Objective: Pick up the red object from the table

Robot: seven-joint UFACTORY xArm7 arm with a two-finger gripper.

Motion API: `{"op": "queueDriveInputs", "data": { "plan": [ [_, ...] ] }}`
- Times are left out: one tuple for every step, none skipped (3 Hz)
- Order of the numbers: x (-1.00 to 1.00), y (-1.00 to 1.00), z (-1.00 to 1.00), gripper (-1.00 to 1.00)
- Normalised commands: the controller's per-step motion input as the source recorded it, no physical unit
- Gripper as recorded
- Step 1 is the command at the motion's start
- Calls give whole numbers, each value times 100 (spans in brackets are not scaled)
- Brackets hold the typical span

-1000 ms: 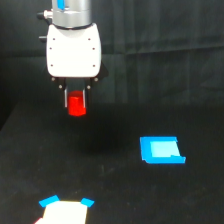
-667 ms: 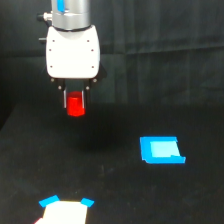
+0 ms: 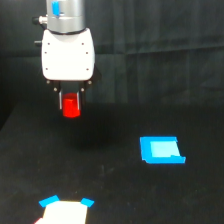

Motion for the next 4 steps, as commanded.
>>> {"op": "queueDriveInputs", "data": {
  "plan": [
    [14, 51, 60, -100],
    [-12, 24, -27, -100],
    [-13, 53, 8, -42],
    [28, -8, 92, -100]
  ]
}}
